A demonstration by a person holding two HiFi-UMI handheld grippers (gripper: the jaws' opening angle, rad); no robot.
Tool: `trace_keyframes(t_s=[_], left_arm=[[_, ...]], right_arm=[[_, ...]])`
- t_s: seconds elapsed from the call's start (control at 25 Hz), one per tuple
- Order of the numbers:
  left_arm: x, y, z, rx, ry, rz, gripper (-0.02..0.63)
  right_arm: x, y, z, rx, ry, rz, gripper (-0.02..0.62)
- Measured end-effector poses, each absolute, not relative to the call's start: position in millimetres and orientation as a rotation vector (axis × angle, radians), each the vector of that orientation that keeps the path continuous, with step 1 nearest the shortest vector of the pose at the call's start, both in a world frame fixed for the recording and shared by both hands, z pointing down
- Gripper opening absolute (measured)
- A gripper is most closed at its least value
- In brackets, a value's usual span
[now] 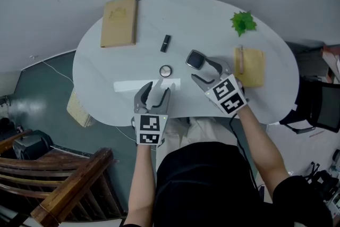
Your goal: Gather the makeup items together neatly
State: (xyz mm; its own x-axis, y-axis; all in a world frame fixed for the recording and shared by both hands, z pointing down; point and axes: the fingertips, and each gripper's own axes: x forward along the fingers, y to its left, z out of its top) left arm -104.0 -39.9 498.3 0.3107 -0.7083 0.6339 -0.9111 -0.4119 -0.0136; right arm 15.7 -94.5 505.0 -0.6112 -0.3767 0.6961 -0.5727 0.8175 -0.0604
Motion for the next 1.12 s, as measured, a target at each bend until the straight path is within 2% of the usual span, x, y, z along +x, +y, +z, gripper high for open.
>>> trace_keyframes(t_s=[0.64,1.12], left_arm=[[-107.6,-19.3,502.3,2.223,-1.44,0.841,0.229],[-106.2,-21.5,499.7,2.234,-1.436,0.851,0.227]], right_arm=[[18.2,-120.3,570.2,0.64,-2.166,0.34,0.327],[10.5,-126.9,590.6,0.587,-2.121,0.349,0.325]])
